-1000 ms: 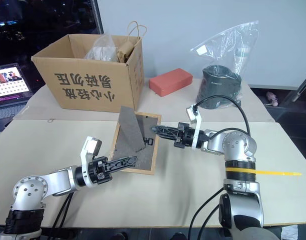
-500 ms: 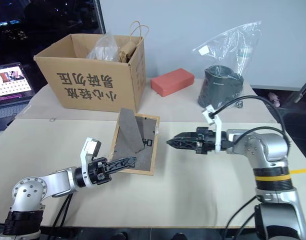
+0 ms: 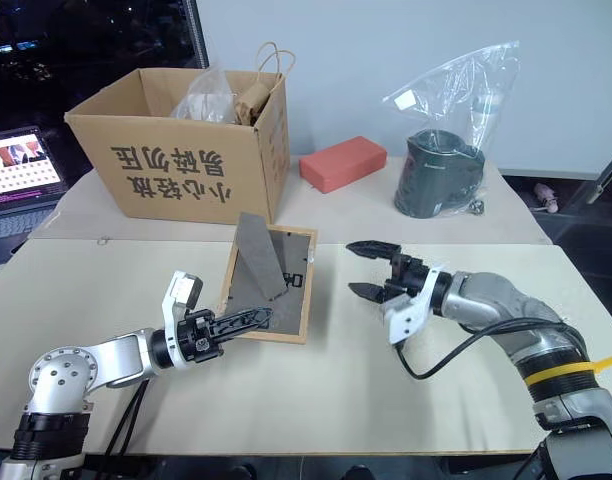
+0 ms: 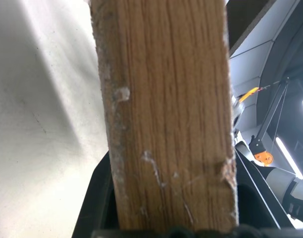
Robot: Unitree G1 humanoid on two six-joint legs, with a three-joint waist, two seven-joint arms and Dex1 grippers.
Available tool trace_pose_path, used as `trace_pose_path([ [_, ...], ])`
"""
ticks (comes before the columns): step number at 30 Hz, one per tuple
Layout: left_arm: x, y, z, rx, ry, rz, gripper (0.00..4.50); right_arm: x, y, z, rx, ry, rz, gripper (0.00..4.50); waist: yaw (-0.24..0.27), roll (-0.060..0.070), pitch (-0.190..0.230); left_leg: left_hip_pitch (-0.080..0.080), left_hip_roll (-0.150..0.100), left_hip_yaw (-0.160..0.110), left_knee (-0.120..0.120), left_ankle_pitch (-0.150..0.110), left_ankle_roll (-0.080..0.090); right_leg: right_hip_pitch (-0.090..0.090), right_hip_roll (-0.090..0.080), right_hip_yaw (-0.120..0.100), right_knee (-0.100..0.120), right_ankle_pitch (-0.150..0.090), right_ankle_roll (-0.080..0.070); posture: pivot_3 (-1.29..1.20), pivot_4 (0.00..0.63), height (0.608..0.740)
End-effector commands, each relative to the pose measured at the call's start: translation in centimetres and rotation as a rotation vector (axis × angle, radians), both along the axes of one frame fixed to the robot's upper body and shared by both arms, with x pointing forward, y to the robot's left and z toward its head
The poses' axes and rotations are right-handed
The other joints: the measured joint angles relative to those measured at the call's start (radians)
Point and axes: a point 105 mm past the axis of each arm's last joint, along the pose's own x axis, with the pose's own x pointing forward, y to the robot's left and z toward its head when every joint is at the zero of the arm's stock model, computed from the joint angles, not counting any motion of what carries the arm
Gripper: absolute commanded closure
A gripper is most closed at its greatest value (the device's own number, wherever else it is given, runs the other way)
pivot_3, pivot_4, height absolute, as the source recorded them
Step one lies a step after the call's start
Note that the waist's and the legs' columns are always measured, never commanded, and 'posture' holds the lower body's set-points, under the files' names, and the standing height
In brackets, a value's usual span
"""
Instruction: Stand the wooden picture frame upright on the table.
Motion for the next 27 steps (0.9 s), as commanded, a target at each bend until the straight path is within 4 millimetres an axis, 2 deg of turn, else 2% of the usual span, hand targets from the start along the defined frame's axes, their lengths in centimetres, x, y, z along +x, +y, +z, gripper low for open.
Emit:
trace_pose_path([
  [1,-0.3,-0.6,1.6,-0.051,-0.043,-0.046,3.24,0.2,1.8,0.8,-0.022,-0.197,0.060,0.03,-0.003,0.000,0.000,0.001,0.000,0.000,0.000,0.001,-0.001,0.000,0.000,0.000,0.000,0.000,0.000,0.00,0.150,0.740],
  [6,-0.5,-1.1,1.4,-0.059,-0.033,-0.051,3.24,1.1,3.0,1.1,0.043,-0.274,0.074,0.03,0.000,0.000,0.000,0.003,0.000,0.000,-0.001,0.001,-0.001,0.002,0.000,0.000,0.001,0.000,-0.001,0.00,0.150,0.740],
  [10,-0.7,-1.4,1.5,-0.061,-0.033,-0.055,3.24,1.4,3.2,1.3,0.073,-0.309,0.083,0.03,0.001,0.000,0.000,0.004,0.000,0.000,-0.001,0.001,-0.001,0.003,0.000,0.000,0.001,0.000,-0.001,0.00,0.150,0.740],
  [13,-0.7,-1.4,1.5,-0.061,-0.028,-0.053,3.24,1.4,3.4,1.5,0.090,-0.318,0.098,0.71,0.001,0.000,0.000,0.005,0.000,0.000,-0.001,0.001,0.000,0.005,0.000,0.000,0.000,0.000,-0.001,0.00,0.150,0.740],
  [15,-0.6,-1.4,1.5,-0.063,-0.019,-0.052,3.24,1.2,3.7,1.5,0.096,-0.313,0.114,1.45,-0.001,0.000,0.000,0.007,0.000,-0.001,-0.001,0.001,0.000,0.007,0.000,0.000,0.000,0.000,-0.001,0.00,0.150,0.740],
  [16,-0.5,-1.3,1.4,-0.063,-0.016,-0.052,3.24,1.1,3.9,1.5,0.101,-0.312,0.124,1.98,-0.001,0.000,0.000,0.007,0.000,-0.001,-0.001,0.001,0.000,0.008,0.000,0.000,0.000,0.000,-0.001,0.00,0.150,0.740],
  [17,-0.5,-1.3,1.3,-0.062,-0.014,-0.053,3.24,0.8,4.1,1.6,0.105,-0.311,0.139,2.06,-0.001,0.000,0.000,0.008,0.000,-0.001,-0.001,0.001,0.000,0.008,0.000,0.000,0.000,0.000,-0.001,0.00,0.150,0.740],
  [21,-0.6,-1.3,0.8,-0.054,-0.007,-0.069,3.24,0.5,4.9,1.4,0.108,-0.305,0.160,3.37,-0.002,0.000,0.000,0.009,0.000,-0.001,-0.001,0.001,0.000,0.009,0.000,0.000,0.000,0.000,-0.001,0.00,0.150,0.740],
  [25,-0.7,-1.1,0.4,-0.044,-0.001,-0.074,3.24,0.6,4.8,1.3,0.105,-0.304,0.154,3.37,-0.002,0.000,0.000,0.009,0.000,-0.001,-0.001,0.001,0.000,0.010,0.000,0.000,0.000,0.000,-0.001,0.00,0.150,0.740],
  [27,-0.7,-0.6,-0.1,-0.036,0.009,-0.057,2.28,0.8,4.6,1.4,0.107,-0.300,0.143,3.37,-0.002,0.000,0.000,0.009,0.000,-0.001,-0.001,0.001,0.000,0.010,0.000,0.000,0.000,0.000,-0.001,0.00,0.150,0.740],
])
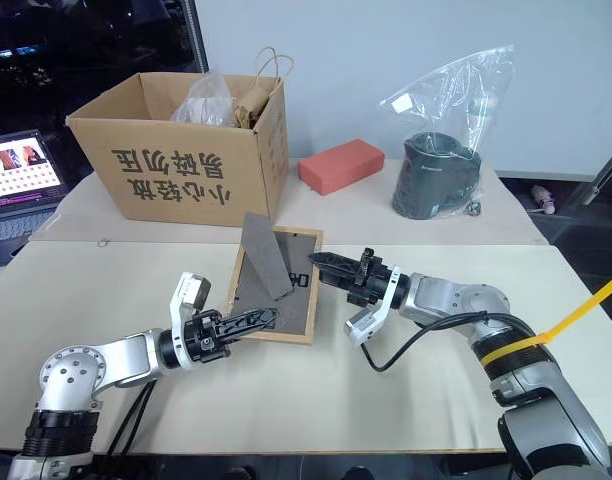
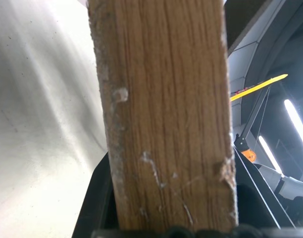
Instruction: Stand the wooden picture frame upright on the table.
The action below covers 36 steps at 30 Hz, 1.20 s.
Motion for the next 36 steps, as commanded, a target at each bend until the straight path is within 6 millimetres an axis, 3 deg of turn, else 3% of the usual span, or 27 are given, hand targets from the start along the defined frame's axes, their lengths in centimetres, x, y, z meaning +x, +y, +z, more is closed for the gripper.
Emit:
trace_pose_path([
  [1,-0.4,0.6,-0.2,0.021,-0.016,0.000,2.11,-0.2,0.3,1.7,0.049,-0.026,0.023,3.37,-0.001,0.000,0.000,0.000,0.000,0.000,0.000,0.000,0.000,0.000,0.000,0.000,0.000,0.000,0.000,0.00,0.150,0.740],
  [2,-0.3,1.1,-0.4,0.033,-0.012,0.016,1.68,0.0,0.1,1.7,0.052,-0.017,0.017,3.37,-0.003,0.000,0.000,0.000,0.000,0.000,0.000,0.000,0.000,0.000,0.000,0.000,0.000,0.000,0.000,0.00,0.150,0.740],
  [3,-0.3,1.8,-0.3,0.041,-0.018,0.032,1.57,0.2,-0.1,1.7,0.058,-0.007,0.006,3.37,-0.004,0.000,0.000,0.001,0.000,0.000,0.000,0.000,0.000,0.000,0.000,0.000,0.000,0.000,0.000,0.00,0.150,0.740],
  [4,-0.5,2.5,-0.1,0.044,-0.030,0.042,1.03,0.5,-0.3,1.8,0.064,0.001,-0.005,3.37,-0.005,0.000,0.000,0.001,0.000,0.000,0.000,0.000,0.000,0.001,0.000,0.000,0.000,0.000,0.000,0.00,0.150,0.740],
  [12,-3.3,8.2,3.6,0.119,-0.249,0.103,1.03,4.0,-2.9,2.5,0.167,0.131,-0.158,3.37,-0.027,0.000,0.000,0.002,0.000,0.000,-0.001,0.000,0.000,0.001,0.000,0.000,0.000,0.000,0.000,0.00,0.150,0.740],
  [14,-3.8,9.0,4.7,0.155,-0.339,0.139,1.03,5.3,-3.6,2.4,0.247,0.293,-0.198,3.37,-0.027,0.000,0.000,0.002,0.000,0.000,-0.002,0.000,0.000,0.002,0.000,0.000,0.000,0.000,0.000,0.00,0.150,0.740],
  [17,-3.8,9.7,6.2,0.320,-0.631,0.256,1.03,7.0,-3.4,1.1,0.402,0.793,-0.218,3.37,-0.034,-0.002,0.001,0.006,0.001,0.000,-0.003,0.000,0.001,0.006,0.000,0.000,-0.002,0.000,0.000,0.00,0.150,0.740],
  [20,-4.1,10.0,6.7,0.375,-0.738,0.279,1.03,6.9,-2.8,1.5,0.529,1.281,-0.057,3.38,-0.040,-0.001,0.001,0.007,0.002,0.000,-0.004,0.000,0.001,0.008,0.000,-0.001,-0.001,0.000,-0.001,0.00,0.150,0.740],
  [23,-3.6,10.2,6.5,0.410,-0.751,0.297,1.03,6.2,-2.3,2.2,0.555,1.628,0.087,3.38,-0.033,0.001,0.003,0.007,0.001,0.000,-0.004,0.001,0.001,0.007,0.000,-0.002,-0.001,0.000,-0.001,0.00,0.150,0.740],
  [29,-3.1,9.9,6.3,0.419,-0.752,0.298,1.03,5.1,-1.4,1.3,0.514,1.991,0.168,3.38,-0.032,0.002,0.003,0.006,0.003,0.000,-0.006,0.001,0.001,0.004,0.002,-0.002,0.000,0.000,-0.001,0.00,0.150,0.740],
  [36,-2.8,9.4,6.4,0.416,-0.753,0.296,1.03,5.0,-1.3,-3.1,0.432,2.183,0.035,3.38,-0.028,0.002,0.003,0.005,0.002,0.000,-0.006,0.000,0.001,0.003,0.002,-0.002,-0.001,-0.001,-0.001,0.00,0.150,0.740],
])
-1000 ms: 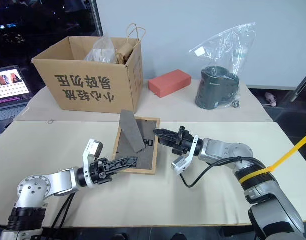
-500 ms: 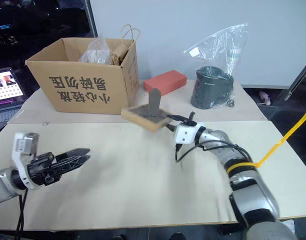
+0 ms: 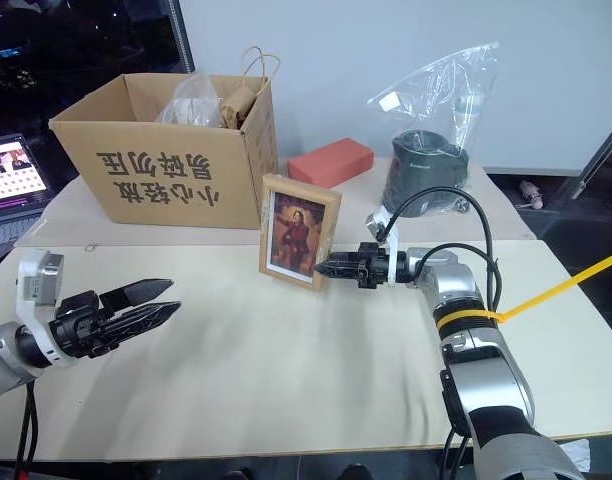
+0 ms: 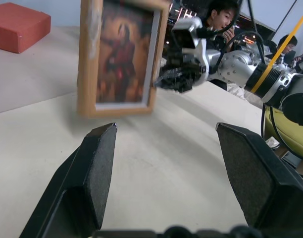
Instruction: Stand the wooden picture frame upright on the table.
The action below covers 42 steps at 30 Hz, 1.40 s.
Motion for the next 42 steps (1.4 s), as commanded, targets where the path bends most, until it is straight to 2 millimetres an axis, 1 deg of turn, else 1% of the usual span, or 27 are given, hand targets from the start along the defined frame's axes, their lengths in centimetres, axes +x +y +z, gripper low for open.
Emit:
trace_pose_path([
  [1,0.1,-0.4,0.8,0.008,-0.045,-0.002,1.03,-0.1,0.2,-0.3,0.000,0.031,0.041,3.38,0.001,0.000,0.000,0.000,0.000,0.000,0.000,0.000,0.000,0.000,0.000,0.000,0.000,0.000,0.000,0.00,0.150,0.740],
  [3,0.1,-0.5,0.9,0.007,-0.045,-0.003,1.03,-0.3,0.1,-0.9,-0.008,0.073,0.065,3.38,-0.002,0.000,0.000,0.000,0.000,0.000,0.000,0.000,0.000,0.000,0.000,0.000,0.000,0.000,0.000,0.00,0.150,0.740],
  [7,0.2,-0.5,0.9,0.022,-0.049,0.014,1.03,-1.7,-0.1,-2.0,-0.008,0.180,0.160,3.38,-0.006,0.000,0.000,0.000,0.000,0.000,0.000,0.000,0.000,0.000,0.000,0.000,0.000,0.000,0.000,0.00,0.150,0.740],
  [11,0.3,-0.7,0.9,0.017,-0.043,0.011,1.03,-2.7,0.0,-3.9,-0.055,0.230,0.203,3.38,-0.008,0.000,0.000,0.000,0.000,0.000,0.000,0.000,0.000,0.000,0.000,0.000,0.000,0.000,0.000,0.00,0.150,0.740],
  [14,0.5,-0.8,0.9,0.014,-0.041,0.009,1.03,-3.0,0.1,-4.9,-0.083,0.236,0.207,3.38,-0.010,0.000,0.000,0.000,0.000,0.000,0.000,0.000,0.000,0.001,0.000,0.000,0.000,0.000,0.000,0.00,0.150,0.740],
  [18,0.8,-1.0,0.9,0.007,-0.038,0.007,1.03,-2.7,0.3,-5.4,-0.087,0.238,0.157,3.38,-0.017,0.000,0.000,0.001,0.000,0.000,0.000,0.000,0.000,0.001,0.000,0.000,0.001,0.000,0.000,0.00,0.150,0.740],
  [20,0.9,-1.1,0.9,0.005,-0.039,0.004,1.03,-2.2,0.1,-5.8,-0.106,0.228,0.103,2.36,-0.019,0.000,0.000,0.001,0.000,0.000,0.000,0.000,0.000,0.001,0.000,0.000,0.001,0.000,0.000,0.00,0.150,0.740],
  [21,1.0,-1.1,0.9,0.005,-0.041,0.005,1.03,-2.2,0.0,-5.5,-0.092,0.235,0.103,2.14,-0.019,-0.001,0.000,0.001,0.000,0.000,0.000,0.000,0.000,0.001,0.000,0.000,0.001,0.000,0.000,0.00,0.150,0.740],
  [23,1.2,-1.1,0.9,0.007,-0.042,0.008,1.03,-2.4,-0.3,-4.7,-0.060,0.241,0.113,1.43,-0.019,0.000,0.000,0.000,0.000,0.000,0.000,0.000,0.000,0.001,0.000,0.000,0.001,0.000,0.000,0.00,0.150,0.740],
  [25,1.2,-1.0,0.8,0.008,-0.043,0.011,1.03,-2.4,-0.6,-4.2,-0.051,0.238,0.114,0.76,-0.019,0.000,0.000,0.000,0.000,0.000,0.000,0.000,0.000,0.001,0.000,0.000,0.001,0.000,0.000,0.00,0.150,0.740],
  [27,1.5,-0.6,1.0,0.008,-0.057,0.043,1.03,-2.9,-2.2,-3.1,-0.042,0.221,0.097,0.10,-0.018,0.000,0.000,0.000,0.000,0.000,0.001,0.000,0.000,0.001,0.000,0.000,0.001,0.000,0.000,0.00,0.150,0.740],
  [28,1.6,-0.3,1.1,0.009,-0.060,0.063,1.03,-3.3,-3.1,-2.8,-0.050,0.212,0.086,0.04,-0.012,0.000,0.000,0.000,0.000,0.000,0.001,0.000,0.000,0.001,0.000,0.000,0.001,0.000,0.000,0.00,0.150,0.740],
  [30,1.9,0.2,1.1,-0.013,-0.058,0.100,1.03,-4.2,-4.9,-2.9,-0.088,0.176,0.055,0.04,0.001,0.000,0.000,0.000,0.000,0.000,0.001,0.000,0.000,0.001,0.000,0.000,0.000,0.000,0.001,0.00,0.150,0.740],
  [32,2.6,1.0,0.2,0.036,-0.063,0.188,1.03,-5.6,-6.7,-3.1,-0.161,0.101,0.004,0.04,0.008,0.000,0.000,-0.001,0.000,0.000,0.000,0.000,0.001,0.001,0.000,0.000,-0.001,-0.001,0.001,0.00,0.150,0.740],
  [33,2.7,1.2,-0.2,0.057,-0.063,0.213,1.03,-6.1,-7.1,-3.2,-0.188,0.073,-0.013,0.04,0.010,0.000,0.000,-0.001,0.000,0.000,0.000,-0.001,0.001,0.000,0.000,0.000,-0.001,-0.001,0.001,0.00,0.150,0.740],
  [35,3.0,1.5,-1.9,0.079,0.018,0.237,1.03,-6.9,-7.7,-2.7,-0.219,-0.026,-0.079,0.04,0.011,0.000,0.000,-0.001,0.000,0.000,0.000,-0.001,0.001,0.000,0.000,0.000,-0.001,-0.001,0.001,0.00,0.150,0.740],
  [37,3.5,1.6,-3.5,0.203,0.000,0.276,1.03,-7.6,-8.2,-1.9,-0.263,-0.158,-0.152,0.04,0.007,0.000,0.000,-0.001,0.000,0.000,0.000,-0.001,0.001,0.000,0.000,0.001,0.000,-0.001,0.001,0.00,0.150,0.740],
  [39,4.3,1.7,-5.3,0.313,-0.024,0.348,1.03,-9.1,-8.5,0.1,-0.289,-0.348,-0.259,0.04,0.009,0.000,0.000,0.000,0.000,0.001,0.001,-0.001,0.001,0.000,0.000,0.001,-0.001,-0.004,0.006,0.00,0.150,0.740],
  [40,4.5,1.8,-5.9,0.358,-0.033,0.372,1.03,-9.7,-8.6,0.7,-0.285,-0.408,-0.307,0.04,0.009,0.000,0.000,0.000,0.000,0.001,0.001,0.000,0.000,0.000,0.000,0.001,0.000,-0.004,0.007,0.00,0.150,0.740],
  [42,4.6,1.7,-7.2,0.433,-0.043,0.376,1.03,-10.6,-8.5,1.0,-0.267,-0.436,-0.372,0.04,0.014,0.000,0.000,-0.001,0.000,0.001,0.001,0.000,0.000,0.000,0.000,0.001,-0.001,-0.005,0.007,0.00,0.150,0.740],
])
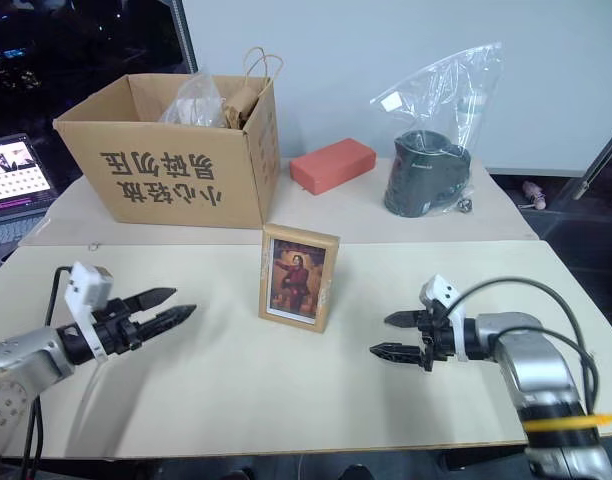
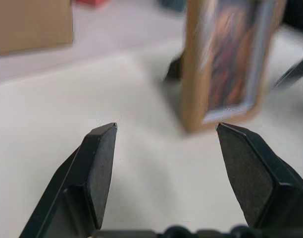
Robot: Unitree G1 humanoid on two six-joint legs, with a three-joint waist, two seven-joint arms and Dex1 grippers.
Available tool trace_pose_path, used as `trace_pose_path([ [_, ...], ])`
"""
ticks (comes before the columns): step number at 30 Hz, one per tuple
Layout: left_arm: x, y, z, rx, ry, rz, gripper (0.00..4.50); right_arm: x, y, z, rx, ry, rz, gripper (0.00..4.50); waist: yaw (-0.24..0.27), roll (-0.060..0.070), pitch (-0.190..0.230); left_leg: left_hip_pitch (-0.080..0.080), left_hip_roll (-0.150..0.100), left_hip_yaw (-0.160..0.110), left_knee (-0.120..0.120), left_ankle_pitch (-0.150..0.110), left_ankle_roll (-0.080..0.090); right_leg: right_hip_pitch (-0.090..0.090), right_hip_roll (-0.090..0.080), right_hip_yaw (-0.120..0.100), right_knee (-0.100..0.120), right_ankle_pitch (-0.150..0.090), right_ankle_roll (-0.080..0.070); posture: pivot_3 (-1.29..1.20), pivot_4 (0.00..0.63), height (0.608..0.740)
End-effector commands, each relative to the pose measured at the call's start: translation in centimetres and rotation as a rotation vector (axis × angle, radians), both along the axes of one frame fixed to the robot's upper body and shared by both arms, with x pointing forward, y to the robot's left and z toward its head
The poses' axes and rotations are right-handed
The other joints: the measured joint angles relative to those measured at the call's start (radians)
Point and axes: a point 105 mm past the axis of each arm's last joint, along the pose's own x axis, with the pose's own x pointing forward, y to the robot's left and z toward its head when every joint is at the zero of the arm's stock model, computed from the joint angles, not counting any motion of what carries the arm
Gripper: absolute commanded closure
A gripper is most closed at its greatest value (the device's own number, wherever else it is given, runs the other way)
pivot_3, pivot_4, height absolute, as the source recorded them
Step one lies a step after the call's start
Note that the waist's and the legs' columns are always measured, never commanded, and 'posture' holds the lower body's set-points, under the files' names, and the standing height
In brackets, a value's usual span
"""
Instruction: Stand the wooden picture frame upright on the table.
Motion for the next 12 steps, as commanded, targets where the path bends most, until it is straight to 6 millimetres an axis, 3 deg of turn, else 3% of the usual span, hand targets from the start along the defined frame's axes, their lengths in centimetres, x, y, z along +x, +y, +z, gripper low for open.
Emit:
trace_pose_path([
  [1,0.6,0.0,-1.5,0.179,-0.059,0.025,1.03,-1.5,0.2,3.0,0.029,-0.214,-0.105,0.04,0.004,-0.001,-0.001,0.000,0.000,0.000,0.000,0.000,0.000,0.000,0.000,0.000,0.000,0.000,0.000,0.00,0.150,0.740],
  [6,2.0,-1.8,-1.7,0.237,-0.099,-0.046,1.03,-1.9,-0.2,0.5,0.005,-0.187,-0.187,0.04,0.016,-0.003,-0.002,0.000,0.000,0.000,0.002,0.000,0.000,0.001,0.000,0.000,-0.001,0.000,0.000,0.00,0.150,0.740],
  [12,2.0,-2.7,-1.7,0.132,-0.069,-0.107,1.03,-1.4,-1.0,1.1,0.034,-0.218,-0.264,0.04,0.018,-0.003,-0.002,0.000,0.000,0.000,0.002,0.000,0.000,0.001,0.000,0.000,0.000,0.000,0.000,0.00,0.150,0.740],
])
